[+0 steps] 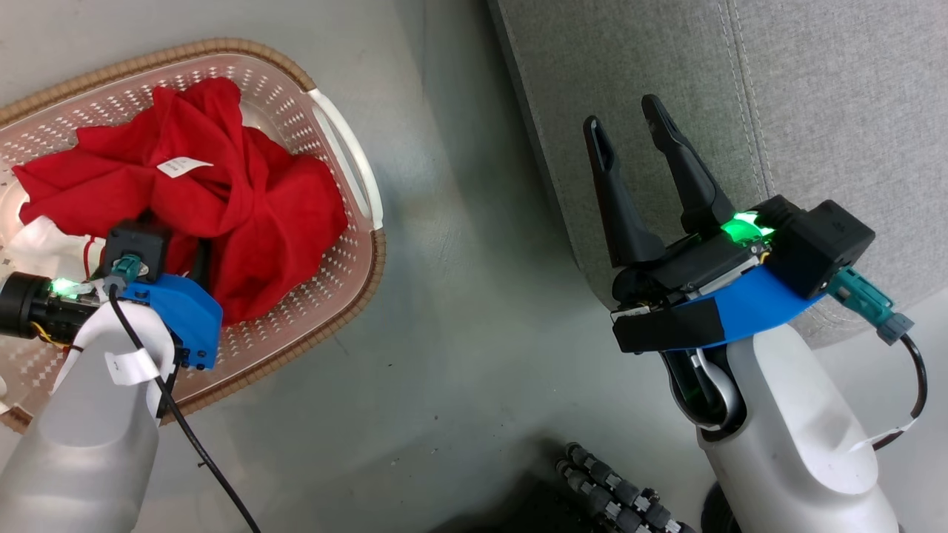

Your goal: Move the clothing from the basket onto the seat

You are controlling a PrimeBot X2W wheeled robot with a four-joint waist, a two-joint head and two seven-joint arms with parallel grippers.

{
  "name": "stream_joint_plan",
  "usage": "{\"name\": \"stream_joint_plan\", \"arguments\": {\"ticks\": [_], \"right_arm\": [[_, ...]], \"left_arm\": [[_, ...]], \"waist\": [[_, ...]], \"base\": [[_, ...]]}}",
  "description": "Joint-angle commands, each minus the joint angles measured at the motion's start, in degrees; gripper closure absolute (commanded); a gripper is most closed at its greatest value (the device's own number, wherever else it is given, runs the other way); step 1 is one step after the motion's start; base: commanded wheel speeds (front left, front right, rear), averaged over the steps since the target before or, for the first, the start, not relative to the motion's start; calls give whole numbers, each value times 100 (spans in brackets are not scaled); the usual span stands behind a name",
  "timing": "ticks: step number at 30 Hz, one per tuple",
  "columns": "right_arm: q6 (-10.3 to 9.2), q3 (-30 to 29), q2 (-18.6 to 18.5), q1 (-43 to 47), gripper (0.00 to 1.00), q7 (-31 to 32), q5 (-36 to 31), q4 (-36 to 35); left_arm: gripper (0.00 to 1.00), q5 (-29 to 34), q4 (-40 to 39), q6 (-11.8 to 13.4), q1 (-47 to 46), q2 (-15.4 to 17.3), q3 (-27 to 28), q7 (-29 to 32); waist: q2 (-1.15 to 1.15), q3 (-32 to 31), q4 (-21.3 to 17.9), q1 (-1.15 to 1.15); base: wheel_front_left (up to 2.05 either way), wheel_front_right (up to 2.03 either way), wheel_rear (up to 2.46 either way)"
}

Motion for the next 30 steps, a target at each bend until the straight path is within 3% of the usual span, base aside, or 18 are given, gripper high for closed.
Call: {"name": "stream_joint_plan", "arguments": {"ticks": [1,2,18,30], "right_arm": [[1,7,2,-77,0,-23,12,-31],[1,7,2,-81,0,-23,13,-31],[1,-59,1,-133,0,-23,-117,32],[1,-186,-2,21,0,-23,-436,233]], "left_arm": [[88,-27,30,34,-125,12,12,-20],[100,-67,56,7,-135,-8,15,0],[100,-220,231,-154,-309,-198,-113,-219],[100,-419,112,-308,34,-590,-168,-489]], "waist": [[0,2,6,-1],[0,5,12,-1],[0,-97,218,-1],[0,-971,644,-1]], "base": [[0,0,0],[0,0,0],[0,0,0],[0,0,0]]}}
